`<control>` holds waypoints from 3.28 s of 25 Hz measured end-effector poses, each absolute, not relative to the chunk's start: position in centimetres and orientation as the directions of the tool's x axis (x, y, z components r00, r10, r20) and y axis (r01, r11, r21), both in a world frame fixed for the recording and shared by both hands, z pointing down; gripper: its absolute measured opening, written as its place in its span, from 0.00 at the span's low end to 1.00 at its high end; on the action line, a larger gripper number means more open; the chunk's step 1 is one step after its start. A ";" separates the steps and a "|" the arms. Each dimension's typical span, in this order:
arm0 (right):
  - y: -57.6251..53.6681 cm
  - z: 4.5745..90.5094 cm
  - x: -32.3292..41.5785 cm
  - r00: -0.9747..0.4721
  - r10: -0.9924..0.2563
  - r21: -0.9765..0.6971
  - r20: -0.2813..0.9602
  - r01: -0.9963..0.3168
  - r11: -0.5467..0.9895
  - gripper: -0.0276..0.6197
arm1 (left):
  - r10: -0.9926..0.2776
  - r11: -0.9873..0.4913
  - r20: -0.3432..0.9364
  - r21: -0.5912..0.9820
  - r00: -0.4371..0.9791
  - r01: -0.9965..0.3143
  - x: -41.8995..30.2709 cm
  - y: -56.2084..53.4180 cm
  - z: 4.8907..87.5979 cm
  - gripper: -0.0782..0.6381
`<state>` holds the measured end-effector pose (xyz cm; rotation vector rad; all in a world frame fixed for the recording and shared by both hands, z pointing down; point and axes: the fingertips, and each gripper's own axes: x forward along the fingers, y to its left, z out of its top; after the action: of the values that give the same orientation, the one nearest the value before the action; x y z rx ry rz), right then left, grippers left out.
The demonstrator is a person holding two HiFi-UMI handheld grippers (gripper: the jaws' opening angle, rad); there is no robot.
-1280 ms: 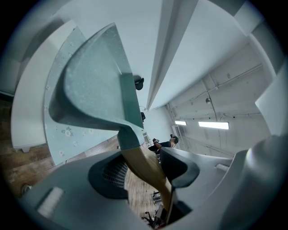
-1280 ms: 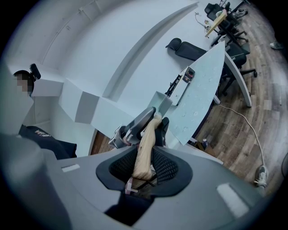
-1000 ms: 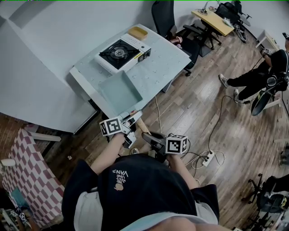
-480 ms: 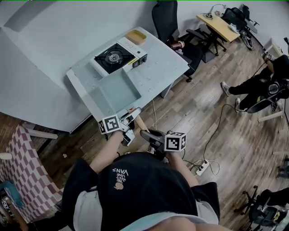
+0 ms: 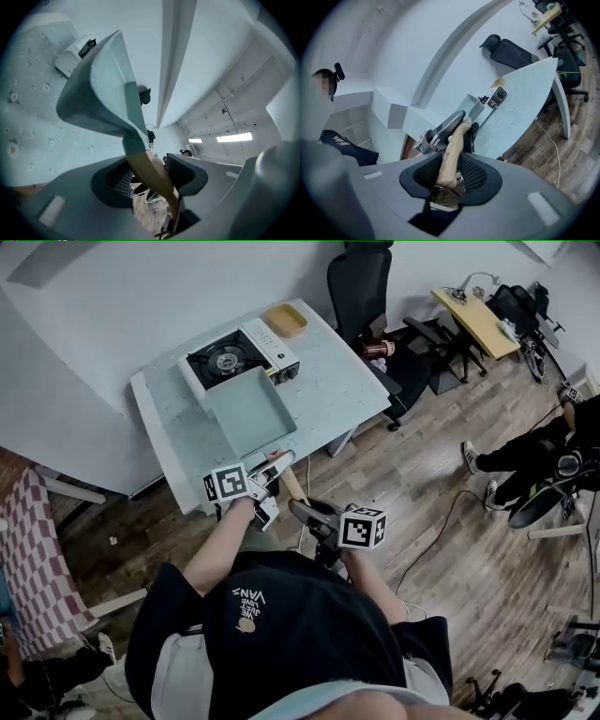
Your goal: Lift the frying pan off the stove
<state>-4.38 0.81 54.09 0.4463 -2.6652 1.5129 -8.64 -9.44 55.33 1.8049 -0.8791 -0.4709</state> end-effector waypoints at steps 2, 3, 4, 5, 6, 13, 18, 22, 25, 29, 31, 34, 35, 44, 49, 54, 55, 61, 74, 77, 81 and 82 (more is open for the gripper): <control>-0.9 54.0 -5.3 -0.965 -0.208 -0.845 0.161 -0.243 0.476 0.24 | -0.757 -0.192 0.095 0.913 0.647 -0.359 -9.7 -11.0 55.3 0.41; -1.8 54.0 -5.9 -0.968 -0.197 -0.850 0.154 -0.232 0.473 0.24 | -0.762 -0.185 0.098 0.914 0.641 -0.360 -10.3 -11.9 55.4 0.41; -2.9 54.0 -6.5 -0.971 -0.186 -0.853 0.150 -0.222 0.472 0.24 | -0.768 -0.179 0.099 0.916 0.633 -0.360 -11.1 -12.9 55.4 0.41; -4.1 54.0 -7.1 -0.974 -0.174 -0.856 0.146 -0.212 0.471 0.24 | -0.774 -0.173 0.099 0.917 0.626 -0.359 -11.9 -14.0 55.5 0.41; -5.5 54.1 -7.7 -0.976 -0.163 -0.858 0.143 -0.205 0.470 0.24 | -0.778 -0.169 0.098 0.919 0.621 -0.356 -12.6 -15.3 55.6 0.41; -14.5 54.9 -13.2 -0.979 -0.075 -0.855 0.189 -0.201 0.478 0.25 | -0.804 -0.120 0.103 0.937 0.586 -0.329 -18.2 -24.1 57.0 0.41; -18.7 55.6 -16.4 -0.975 0.002 -0.869 0.221 -0.196 0.455 0.26 | -0.830 -0.043 0.149 0.944 0.538 -0.327 -21.8 -27.9 58.4 0.41; -21.2 55.9 -18.2 -0.977 0.009 -0.869 0.213 -0.186 0.458 0.25 | -0.823 -0.048 0.148 0.944 0.548 -0.327 -23.8 -30.3 58.8 0.41; -21.0 56.0 -18.9 -0.979 0.064 -0.882 0.192 -0.144 0.448 0.25 | -0.803 -0.060 0.143 0.946 0.579 -0.317 -23.7 -31.0 58.9 0.42; -18.7 55.4 -19.7 -0.948 0.283 -0.900 0.148 -0.011 0.437 0.22 | -0.824 -0.059 0.143 0.941 0.549 -0.334 -23.8 -31.1 58.5 0.47; -18.4 55.1 -18.9 -0.918 0.370 -0.897 0.140 0.041 0.441 0.32 | -0.888 -0.038 0.109 0.951 0.447 -0.307 -24.4 -29.6 57.5 0.52; -18.3 56.3 -14.4 -0.847 0.509 -0.905 0.155 0.085 0.417 0.40 | -0.988 0.031 0.070 0.962 0.136 -0.271 -24.9 -23.3 57.5 0.52; -18.7 57.4 -12.2 -0.822 0.542 -0.909 0.175 0.076 0.410 0.40 | -0.997 0.070 0.071 0.966 -0.002 -0.248 -24.4 -20.1 58.3 0.52; -17.5 60.2 -3.2 -0.704 0.679 -0.906 0.208 0.122 0.404 0.39 | -0.181 0.611 0.708 0.625 -0.683 0.486 3.1 22.0 75.7 0.52; -17.3 53.9 -1.6 -0.745 0.635 -0.576 0.203 0.434 0.693 0.32 | 0.017 0.523 0.868 0.415 -0.496 0.745 22.2 25.9 81.1 0.52; -16.7 52.6 6.6 -0.838 0.473 -0.220 0.272 0.424 0.878 0.14 | -0.285 0.764 0.802 0.521 -0.525 0.381 24.7 20.7 82.6 0.44; -16.1 52.4 8.7 -0.856 0.440 -0.159 0.271 0.411 0.898 0.10 | -0.335 0.801 0.765 0.538 -0.550 0.261 24.2 19.6 81.2 0.38; -11.0 50.9 21.3 -0.868 0.418 -0.002 0.267 0.434 0.901 0.05 | -0.547 0.829 0.417 0.390 -0.726 -0.401 23.9 12.0 64.5 0.11; -14.9 48.9 35.6 -0.848 0.455 -0.015 0.273 0.469 0.883 0.05 | -0.597 0.802 0.207 0.129 -0.775 -0.584 35.2 -0.6 49.3 0.11; -16.0 50.1 37.9 -0.835 0.465 -0.043 0.294 0.474 0.879 0.05 | -0.562 0.827 0.200 0.096 -0.803 -0.555 37.2 -0.7 49.0 0.11; -17.5 51.3 39.1 -0.828 0.463 -0.067 0.317 0.467 0.881 0.05 | -0.550 0.834 0.221 0.086 -0.805 -0.546 38.7 -1.6 49.8 0.11; -17.6 51.6 39.3 -0.825 0.464 -0.075 0.323 0.467 0.881 0.05 | -0.548 0.834 0.230 0.079 -0.805 -0.545 39.0 -1.7 50.0 0.11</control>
<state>39.28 -17.63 51.55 -0.6932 -2.7165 -0.0109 39.00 -1.68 50.03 0.8395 -2.7718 -0.0136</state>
